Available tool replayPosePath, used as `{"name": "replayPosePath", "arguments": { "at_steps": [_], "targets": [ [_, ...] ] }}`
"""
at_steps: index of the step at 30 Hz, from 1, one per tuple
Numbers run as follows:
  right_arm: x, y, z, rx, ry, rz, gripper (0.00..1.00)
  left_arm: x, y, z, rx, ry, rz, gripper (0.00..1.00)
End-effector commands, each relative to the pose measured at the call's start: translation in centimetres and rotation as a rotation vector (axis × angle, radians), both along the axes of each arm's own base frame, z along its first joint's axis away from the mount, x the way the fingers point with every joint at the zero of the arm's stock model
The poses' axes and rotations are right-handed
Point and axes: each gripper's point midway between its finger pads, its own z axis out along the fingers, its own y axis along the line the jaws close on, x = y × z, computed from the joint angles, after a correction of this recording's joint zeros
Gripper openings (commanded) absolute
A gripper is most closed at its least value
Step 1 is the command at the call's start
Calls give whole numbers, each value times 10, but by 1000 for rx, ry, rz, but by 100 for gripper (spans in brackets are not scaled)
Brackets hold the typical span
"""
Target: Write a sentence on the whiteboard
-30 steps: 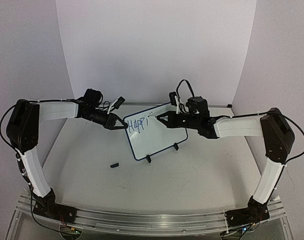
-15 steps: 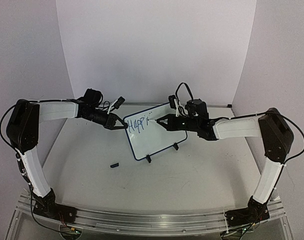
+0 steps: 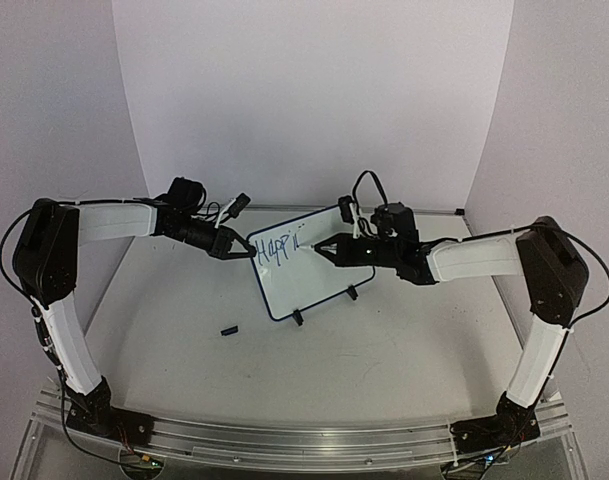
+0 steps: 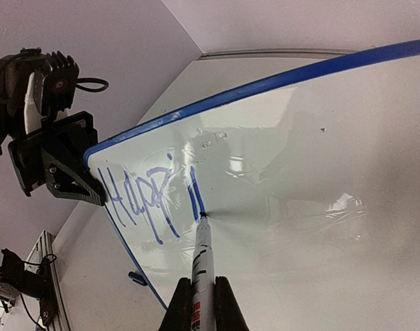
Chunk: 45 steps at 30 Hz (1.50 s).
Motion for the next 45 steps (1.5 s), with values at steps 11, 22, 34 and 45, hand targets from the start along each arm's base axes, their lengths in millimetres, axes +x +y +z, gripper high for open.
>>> {"name": "replayPosePath", "arguments": {
  "at_steps": [11,22,34,45],
  "targets": [
    [23,8,38,91,-91,-51,0,-6,-3,1,59,-60,-20,0],
    [28,-9,33,65,-92,-141,0,-6,-4,0,62,-60,-22,0],
    [20,-16,18,40,-60,-141,0,-6,-4,1,61,-62,-24,0],
    [6,-21,-5,19,-1,-122,0,-7,-4,0,62,-63,-24,0]
  ]
}}
